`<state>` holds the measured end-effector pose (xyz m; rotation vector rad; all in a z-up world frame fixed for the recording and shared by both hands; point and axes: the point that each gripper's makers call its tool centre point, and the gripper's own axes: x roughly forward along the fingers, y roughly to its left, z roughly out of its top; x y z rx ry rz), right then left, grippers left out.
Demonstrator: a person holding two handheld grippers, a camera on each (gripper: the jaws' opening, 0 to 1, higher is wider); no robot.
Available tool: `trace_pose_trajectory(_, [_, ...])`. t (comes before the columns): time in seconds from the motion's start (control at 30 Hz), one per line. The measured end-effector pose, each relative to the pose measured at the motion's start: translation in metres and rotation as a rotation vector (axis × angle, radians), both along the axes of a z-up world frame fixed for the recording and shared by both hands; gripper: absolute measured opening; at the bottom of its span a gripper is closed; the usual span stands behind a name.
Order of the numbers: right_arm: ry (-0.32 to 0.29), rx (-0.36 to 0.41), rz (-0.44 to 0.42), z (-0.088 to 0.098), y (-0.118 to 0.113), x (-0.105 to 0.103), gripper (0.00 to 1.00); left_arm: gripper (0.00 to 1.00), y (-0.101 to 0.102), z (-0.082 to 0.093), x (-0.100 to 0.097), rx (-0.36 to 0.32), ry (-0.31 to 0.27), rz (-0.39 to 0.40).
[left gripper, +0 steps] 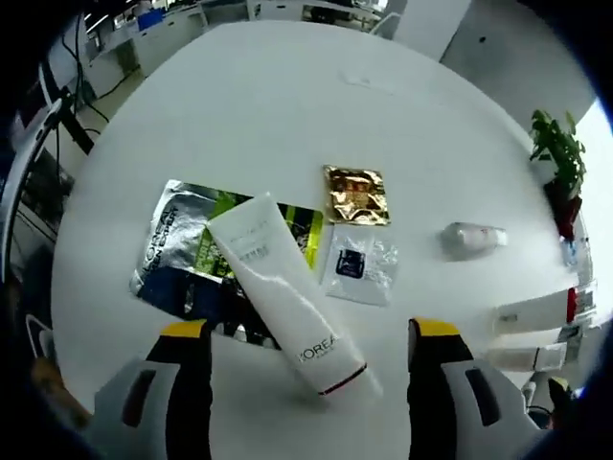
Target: Arrange the skincare products in the storage area until every visible bottle or jar stands upright without overlapping.
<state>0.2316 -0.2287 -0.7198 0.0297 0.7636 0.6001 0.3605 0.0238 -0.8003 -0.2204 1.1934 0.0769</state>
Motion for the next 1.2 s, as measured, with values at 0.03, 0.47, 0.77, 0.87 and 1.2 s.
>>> trace_pose_trajectory(0.03, [0.002, 0.001, 0.003, 0.000, 0.000, 0.000, 0.85, 0.75, 0.002, -0.001, 0.001, 0.005, 0.005, 0.009])
trace_pose_trajectory(0.47, [0.011, 0.006, -0.011, -0.001, -0.001, 0.001, 0.84, 0.66, 0.013, -0.017, 0.007, 0.032, 0.084, 0.145])
trace_pose_trajectory(0.77, [0.025, 0.006, -0.011, -0.005, 0.000, 0.001, 0.84, 0.57, 0.027, -0.018, 0.010, 0.122, 0.089, 0.103])
trace_pose_trajectory(0.87, [0.026, 0.006, -0.011, -0.005, 0.000, 0.001, 0.84, 0.56, 0.032, -0.021, 0.016, 0.124, 0.084, 0.098])
trace_pose_trajectory(1.2, [0.039, 0.009, 0.005, -0.010, 0.005, 0.001, 0.84, 0.35, 0.034, -0.021, 0.019, 0.138, 0.028, 0.028])
